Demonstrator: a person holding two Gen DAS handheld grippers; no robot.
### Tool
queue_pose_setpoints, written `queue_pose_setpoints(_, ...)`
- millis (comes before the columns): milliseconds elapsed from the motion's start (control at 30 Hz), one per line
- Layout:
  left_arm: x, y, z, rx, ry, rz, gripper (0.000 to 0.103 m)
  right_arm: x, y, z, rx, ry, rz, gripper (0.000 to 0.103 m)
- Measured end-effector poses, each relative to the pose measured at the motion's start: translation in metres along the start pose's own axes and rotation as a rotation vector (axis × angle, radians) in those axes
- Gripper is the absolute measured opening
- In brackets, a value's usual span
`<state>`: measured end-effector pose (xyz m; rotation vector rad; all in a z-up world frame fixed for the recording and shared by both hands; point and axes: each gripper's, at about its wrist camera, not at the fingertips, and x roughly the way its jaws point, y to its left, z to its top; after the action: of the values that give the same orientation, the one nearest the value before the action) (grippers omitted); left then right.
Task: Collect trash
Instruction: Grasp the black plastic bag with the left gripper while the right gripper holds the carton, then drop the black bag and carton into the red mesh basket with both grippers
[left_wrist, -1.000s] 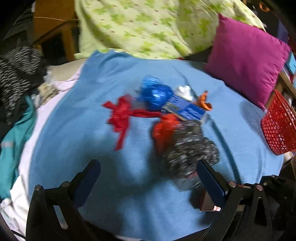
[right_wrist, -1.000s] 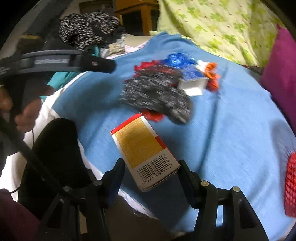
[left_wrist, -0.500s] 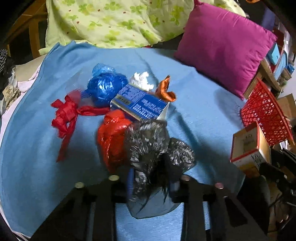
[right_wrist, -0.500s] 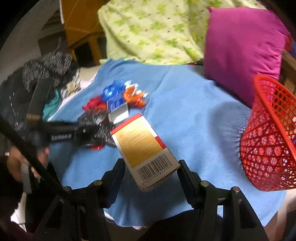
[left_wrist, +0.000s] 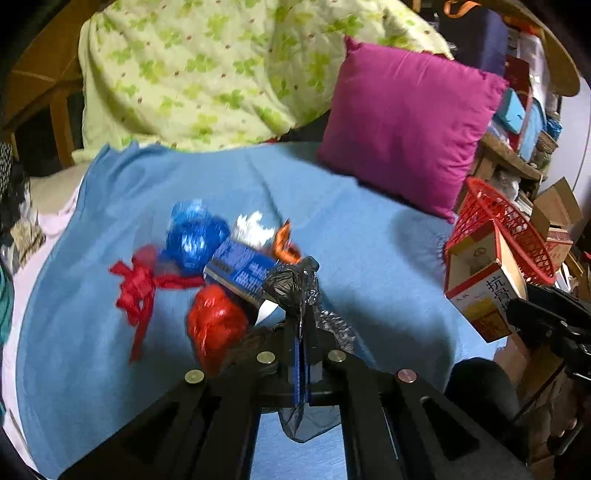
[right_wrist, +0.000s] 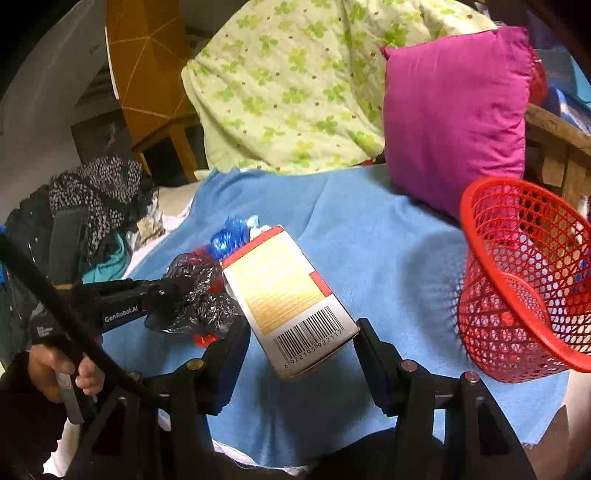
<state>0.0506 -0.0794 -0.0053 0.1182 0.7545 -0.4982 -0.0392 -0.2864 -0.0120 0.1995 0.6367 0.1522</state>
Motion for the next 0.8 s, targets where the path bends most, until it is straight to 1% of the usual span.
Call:
queue_pose_setpoints(200,-0.021,-0.024,0.028,0.069,-0.060,0.018,0.002,-0.031,-0.009,0.014,0.046,-0.081,-0.002,0.061)
queue_pose_setpoints(333,-0.032,-0.046,0.053,0.099,-0.107,0.001,0.002,-0.059,-0.024,0.024,0.080,-0.156,-0.026,0.061)
queue_pose_setpoints(400,-0.036,-0.063,0.070,0.120,-0.129,-0.027,0.002,-0.079,-0.038,0.028,0.097,-0.203,-0.062,0.061)
queue_pose_setpoints(467,-0.037,-0.081,0.084,0.139,-0.148,-0.059,0.002,-0.093,-0.052,0.030,0.119,-0.229,-0.091,0.061)
queue_pose_setpoints(533,-0.039,-0.106,0.099,0.166,-0.166,-0.103,0.002,-0.108,-0.071,0.031,0.158,-0.257,-0.133,0.061)
queue_pose_setpoints(600,-0.037,-0.133,0.110,0.201,-0.187,-0.127,0.002,-0.122,-0.094,0.029,0.206,-0.279,-0.196,0.061)
queue_pose_setpoints(667,-0.032,-0.161,0.121,0.222,-0.201,-0.166,0.002,-0.132,-0.119,0.024,0.265,-0.288,-0.240,0.061)
queue_pose_setpoints(800,-0.015,-0.213,0.133,0.264,-0.196,-0.221,0.002,-0.146,-0.165,0.015,0.381,-0.301,-0.321,0.061)
